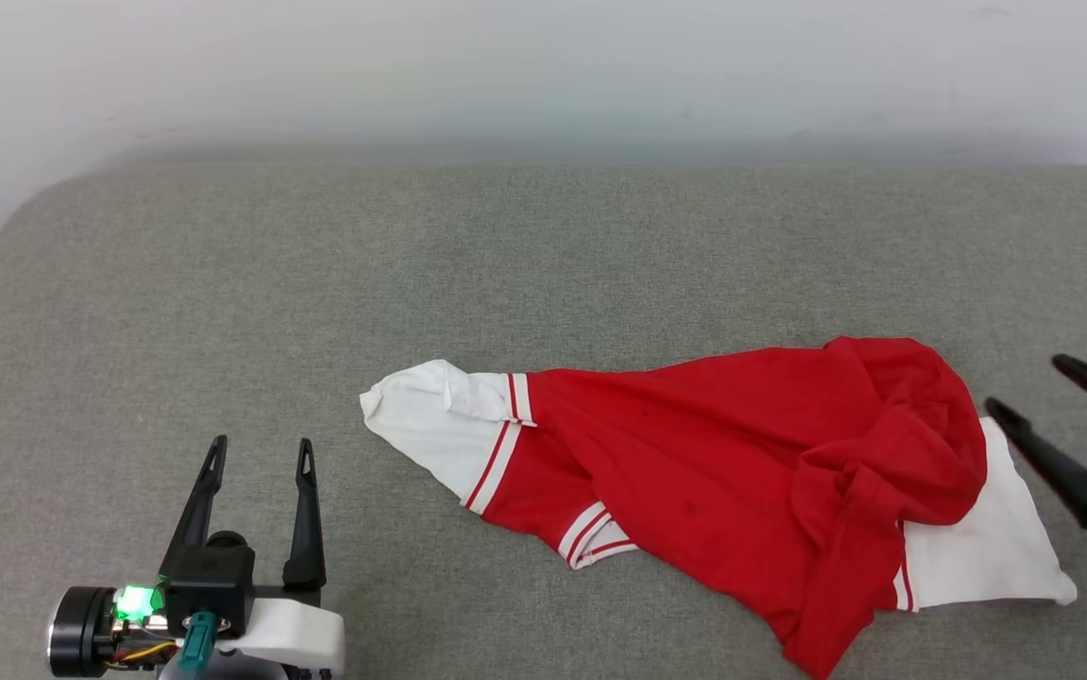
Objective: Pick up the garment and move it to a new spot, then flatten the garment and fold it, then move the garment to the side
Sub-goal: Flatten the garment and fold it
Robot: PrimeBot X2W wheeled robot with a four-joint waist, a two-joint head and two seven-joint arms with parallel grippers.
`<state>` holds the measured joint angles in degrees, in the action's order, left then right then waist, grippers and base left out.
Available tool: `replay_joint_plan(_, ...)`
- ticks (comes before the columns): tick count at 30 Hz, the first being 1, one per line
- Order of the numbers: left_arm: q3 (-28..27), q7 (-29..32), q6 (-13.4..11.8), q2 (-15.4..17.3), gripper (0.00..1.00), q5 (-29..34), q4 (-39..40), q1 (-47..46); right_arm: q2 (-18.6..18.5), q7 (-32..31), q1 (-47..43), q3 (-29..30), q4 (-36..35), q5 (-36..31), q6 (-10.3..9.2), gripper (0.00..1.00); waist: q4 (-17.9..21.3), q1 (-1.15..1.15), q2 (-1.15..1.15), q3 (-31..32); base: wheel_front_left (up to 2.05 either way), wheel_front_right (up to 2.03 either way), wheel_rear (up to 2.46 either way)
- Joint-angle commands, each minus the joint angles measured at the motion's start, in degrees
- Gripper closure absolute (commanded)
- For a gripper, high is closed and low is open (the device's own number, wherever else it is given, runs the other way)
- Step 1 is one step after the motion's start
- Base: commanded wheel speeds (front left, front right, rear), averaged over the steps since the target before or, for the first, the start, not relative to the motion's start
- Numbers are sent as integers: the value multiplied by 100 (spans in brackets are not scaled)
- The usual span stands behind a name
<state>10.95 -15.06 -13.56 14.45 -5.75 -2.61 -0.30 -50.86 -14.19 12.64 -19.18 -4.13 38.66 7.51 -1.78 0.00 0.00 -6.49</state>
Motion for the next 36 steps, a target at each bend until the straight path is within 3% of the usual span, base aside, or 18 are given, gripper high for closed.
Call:
replay_joint_plan(1, -5, -15, 36, -2, 0, 40, 23, 41, 108, -220, -178, 108, -390, -148, -5, 0, -17, 0, 0, -9, 0, 0, 0)
replay_joint_plan(8, -10, -15, 61, -38, 0, 89, 43, -33, 289, -1292, -462, -108, -1686, -405, -5, 0, -73, 0, 0, -84, 0, 0, 0)
replay_joint_plan(15, 6, -15, 94, -115, 0, 121, 60, -168, 90, -2053, -263, -1070, -1902, -385, -5, 0, -155, 0, 0, -281, 0, 0, 0)
replay_joint_plan(23, 8, -16, 137, -188, 0, 170, 71, -366, 19, -2198, 164, -2223, -1397, -217, -5, 0, -318, 0, 0, -594, 0, 0, 0)
replay_joint_plan(36, -37, -15, 177, -305, 0, 221, 4, -491, 286, -1570, 688, -3789, 280, -357, -6, 0, -485, 0, 0, -830, 0, 0, 0)
